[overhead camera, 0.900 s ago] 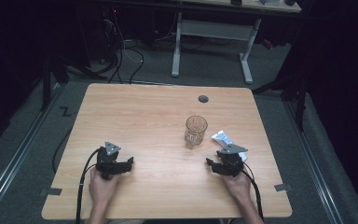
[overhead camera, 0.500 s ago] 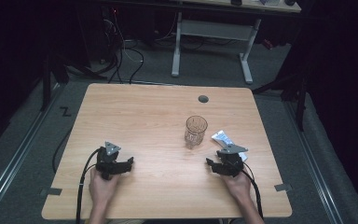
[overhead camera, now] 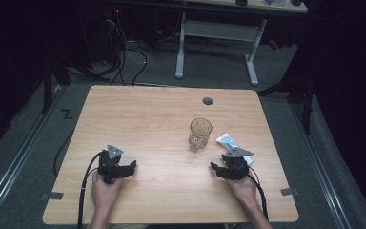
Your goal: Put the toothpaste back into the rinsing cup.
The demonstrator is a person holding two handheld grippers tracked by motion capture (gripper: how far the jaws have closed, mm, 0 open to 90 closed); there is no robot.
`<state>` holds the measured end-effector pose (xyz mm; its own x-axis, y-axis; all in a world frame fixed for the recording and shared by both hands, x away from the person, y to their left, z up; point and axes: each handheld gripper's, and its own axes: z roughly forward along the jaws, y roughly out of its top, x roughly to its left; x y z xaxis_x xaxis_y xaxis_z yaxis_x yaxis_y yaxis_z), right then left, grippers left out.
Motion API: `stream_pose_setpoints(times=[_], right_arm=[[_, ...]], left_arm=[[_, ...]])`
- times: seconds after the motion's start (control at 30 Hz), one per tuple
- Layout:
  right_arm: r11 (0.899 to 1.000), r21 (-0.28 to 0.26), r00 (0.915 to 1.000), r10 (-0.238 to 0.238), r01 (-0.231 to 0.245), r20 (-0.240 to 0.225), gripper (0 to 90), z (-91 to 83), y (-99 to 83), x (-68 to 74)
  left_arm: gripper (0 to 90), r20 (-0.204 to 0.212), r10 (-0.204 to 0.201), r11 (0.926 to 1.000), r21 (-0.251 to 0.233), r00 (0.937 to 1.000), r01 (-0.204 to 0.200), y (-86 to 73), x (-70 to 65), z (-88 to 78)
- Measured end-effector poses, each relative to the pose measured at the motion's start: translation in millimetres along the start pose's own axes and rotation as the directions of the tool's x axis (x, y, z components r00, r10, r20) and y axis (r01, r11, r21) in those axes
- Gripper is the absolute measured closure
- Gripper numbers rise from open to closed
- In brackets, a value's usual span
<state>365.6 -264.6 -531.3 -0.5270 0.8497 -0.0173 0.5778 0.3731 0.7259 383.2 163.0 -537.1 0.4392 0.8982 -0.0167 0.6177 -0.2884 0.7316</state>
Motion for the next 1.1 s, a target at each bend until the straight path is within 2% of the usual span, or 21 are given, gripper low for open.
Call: stream_pose_setpoints(times=[0.3, 0.4, 0.5, 0.8, 1.1], right_arm=[[1.000, 0.007, 1.0000, 0.007, -0.007, 0.005, 38.6, 0.2, 1.3, 0.4], [1.000, 0.000, 0.9996, 0.019, -0.019, -0.019, 38.3, -0.5, 1.0, -0.3], [1.000, -0.010, 0.9997, 0.014, -0.014, -0.020, 38.7, -1.9, 1.0, 0.4], [0.999, -0.037, 0.9989, 0.028, -0.029, -0.039, 40.1, -12.5, 0.6, -0.6], [0.998, -0.039, 0.9984, 0.040, -0.041, -0.040, 41.6, -21.3, -3.9, -2.6]], left_arm=[[17.6, 0.000, 0.000, 1.0000, 0.000, 1.0000, 0.000, 0.0, 0.0, 0.0], [17.6, 0.000, 0.000, 1.0000, 0.000, 1.0000, 0.000, 0.0, 0.0, 0.0], [17.6, 0.000, 0.000, 1.0000, 0.000, 1.0000, 0.000, 0.0, 0.0, 0.0], [17.7, 0.000, 0.000, 1.0000, 0.000, 1.0000, 0.000, 0.0, 0.1, 0.0], [17.7, 0.000, 0.000, 1.0000, 0.000, 1.0000, 0.000, 0.0, 0.1, 0.0]])
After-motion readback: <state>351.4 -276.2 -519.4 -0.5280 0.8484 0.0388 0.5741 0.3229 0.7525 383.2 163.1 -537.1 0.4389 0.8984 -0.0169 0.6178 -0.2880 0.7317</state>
